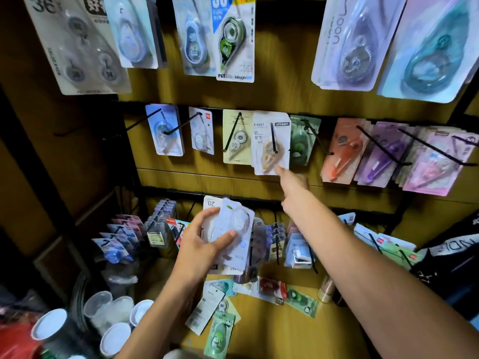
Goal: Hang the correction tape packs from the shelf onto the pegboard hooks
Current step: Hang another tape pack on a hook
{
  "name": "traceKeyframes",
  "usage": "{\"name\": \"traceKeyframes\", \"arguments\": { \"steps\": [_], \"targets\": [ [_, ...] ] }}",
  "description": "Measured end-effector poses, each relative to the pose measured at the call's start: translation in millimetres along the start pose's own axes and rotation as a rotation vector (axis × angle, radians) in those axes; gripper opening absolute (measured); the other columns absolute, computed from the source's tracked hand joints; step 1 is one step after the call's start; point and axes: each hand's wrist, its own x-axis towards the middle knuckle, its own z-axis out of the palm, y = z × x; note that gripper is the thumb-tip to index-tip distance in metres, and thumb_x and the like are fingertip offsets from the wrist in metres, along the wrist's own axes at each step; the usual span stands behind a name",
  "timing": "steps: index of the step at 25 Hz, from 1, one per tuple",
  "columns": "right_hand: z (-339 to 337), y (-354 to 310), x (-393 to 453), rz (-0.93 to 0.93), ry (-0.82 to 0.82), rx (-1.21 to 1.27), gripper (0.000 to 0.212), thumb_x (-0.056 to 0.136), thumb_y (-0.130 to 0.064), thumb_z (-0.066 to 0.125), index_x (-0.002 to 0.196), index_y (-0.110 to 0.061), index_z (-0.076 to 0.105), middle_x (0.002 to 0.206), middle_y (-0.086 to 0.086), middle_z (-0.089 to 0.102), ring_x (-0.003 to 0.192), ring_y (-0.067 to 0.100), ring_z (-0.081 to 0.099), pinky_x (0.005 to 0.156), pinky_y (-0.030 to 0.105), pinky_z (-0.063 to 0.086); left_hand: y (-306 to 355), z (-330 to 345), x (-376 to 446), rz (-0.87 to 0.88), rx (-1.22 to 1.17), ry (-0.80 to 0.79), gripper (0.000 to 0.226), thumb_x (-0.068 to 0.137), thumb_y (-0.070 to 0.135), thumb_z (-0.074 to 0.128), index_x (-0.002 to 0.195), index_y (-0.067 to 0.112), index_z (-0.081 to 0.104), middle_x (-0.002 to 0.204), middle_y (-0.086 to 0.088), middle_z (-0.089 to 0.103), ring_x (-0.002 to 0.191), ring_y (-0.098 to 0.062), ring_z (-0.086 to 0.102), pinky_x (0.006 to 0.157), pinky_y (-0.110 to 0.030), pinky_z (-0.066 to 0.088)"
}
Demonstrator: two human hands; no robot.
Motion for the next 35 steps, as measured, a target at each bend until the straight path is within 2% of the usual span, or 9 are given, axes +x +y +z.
{"name": "traceKeyframes", "arguments": {
  "steps": [3, 6, 9, 14, 17, 20, 25, 33, 35],
  "targets": [
    [-19, 36, -35, -0.171, -0.268, -0.206, 0.04, 0.09, -0.034, 0.066, 0.125, -0.018, 0.054, 0.125, 0.003, 0.062, 0.11, 0.02, 0.058, 0.081, 0.028, 0.045, 7, -3, 2, -0.013, 0.051, -0.089, 0.043, 0.078, 0.015, 0.081, 0.117, 0.022, 0.066, 0.113, 0.005, 0.069, 0.09, 0.002, 0.069, 0.07, -0.02, 0.057],
    [-33, 52, -54, -0.267, -0.613, -0.425, 0.038, 0.084, -0.017, 0.074, 0.12, -0.016, 0.062, 0.117, 0.001, 0.066, 0.103, 0.017, 0.065, 0.079, 0.021, 0.05, 11, -2, 0, -0.018, 0.085, -0.079, 0.04, 0.076, 0.017, 0.082, 0.114, 0.02, 0.069, 0.11, 0.007, 0.071, 0.093, -0.001, 0.069, 0.072, -0.017, 0.056],
    [-38, 38, -54, -0.263, -0.612, -0.415, 0.051, 0.079, -0.007, 0.077, 0.125, -0.017, 0.057, 0.117, 0.004, 0.064, 0.091, 0.019, 0.068, 0.071, 0.024, 0.055, 17, -1, -3, -0.032, 0.021, -0.032, 0.04, 0.074, 0.018, 0.083, 0.112, 0.014, 0.07, 0.103, -0.003, 0.074, 0.086, -0.017, 0.073, 0.064, -0.025, 0.057],
    [-49, 27, -64, -0.096, -0.631, -0.542, 0.031, 0.079, -0.015, 0.078, 0.106, -0.002, 0.069, 0.091, 0.011, 0.072, 0.077, 0.023, 0.064, 0.064, 0.032, 0.048, 21, -3, -7, -0.127, -0.093, 0.106, 0.046, 0.073, 0.028, 0.08, 0.116, 0.016, 0.066, 0.101, -0.005, 0.073, 0.076, -0.008, 0.072, 0.06, -0.019, 0.054],
    [-43, 24, -73, -0.189, -0.548, -0.463, 0.026, 0.077, -0.017, 0.079, 0.096, -0.005, 0.066, 0.082, 0.005, 0.069, 0.068, 0.014, 0.056, 0.051, 0.024, 0.034, 13, -13, -12, -0.145, -0.165, 0.271, 0.037, 0.086, 0.03, 0.072, 0.119, 0.015, 0.067, 0.109, -0.001, 0.072, 0.092, -0.01, 0.07, 0.071, -0.019, 0.054],
    [-22, 22, -96, -0.222, -0.619, -0.159, 0.026, 0.081, -0.003, 0.074, 0.098, -0.008, 0.056, 0.095, 0.013, 0.071, 0.068, 0.017, 0.064, 0.042, 0.02, 0.043, 0, -41, -9, -0.21, -0.275, 0.481, 0.031, 0.091, 0.019, 0.066, 0.121, 0.012, 0.066, 0.118, -0.007, 0.069, 0.105, -0.019, 0.065, 0.094, -0.037, 0.052],
    [34, 24, -129, -0.297, -0.705, 0.06, 0.025, 0.085, 0.001, 0.069, 0.107, -0.008, 0.06, 0.101, 0.008, 0.072, 0.076, 0.021, 0.068, 0.058, 0.023, 0.058, -5, -81, -9, -0.243, -0.248, 0.573, 0.028, 0.091, 0.012, 0.064, 0.119, 0.014, 0.066, 0.12, -0.008, 0.067, 0.111, -0.023, 0.063, 0.105, -0.044, 0.046],
    [77, 27, -137, -0.253, -0.473, 0.234, 0.023, 0.087, -0.007, 0.07, 0.11, -0.004, 0.064, 0.102, 0.008, 0.073, 0.079, 0.016, 0.069, 0.063, 0.024, 0.059, -10, -104, -11, -0.236, -0.216, 0.581, 0.034, 0.088, 0.009, 0.064, 0.121, 0.02, 0.065, 0.119, -0.004, 0.065, 0.097, -0.015, 0.065, 0.088, -0.033, 0.052],
    [84, 29, -132, -0.228, -0.442, 0.219, 0.019, 0.088, -0.009, 0.07, 0.106, -0.005, 0.065, 0.103, 0.008, 0.073, 0.078, 0.016, 0.068, 0.062, 0.022, 0.058, -10, -104, -10, -0.231, -0.212, 0.566, 0.034, 0.088, 0.009, 0.064, 0.118, 0.024, 0.066, 0.12, -0.004, 0.065, 0.103, -0.021, 0.065, 0.096, -0.041, 0.052]
  ]
}}
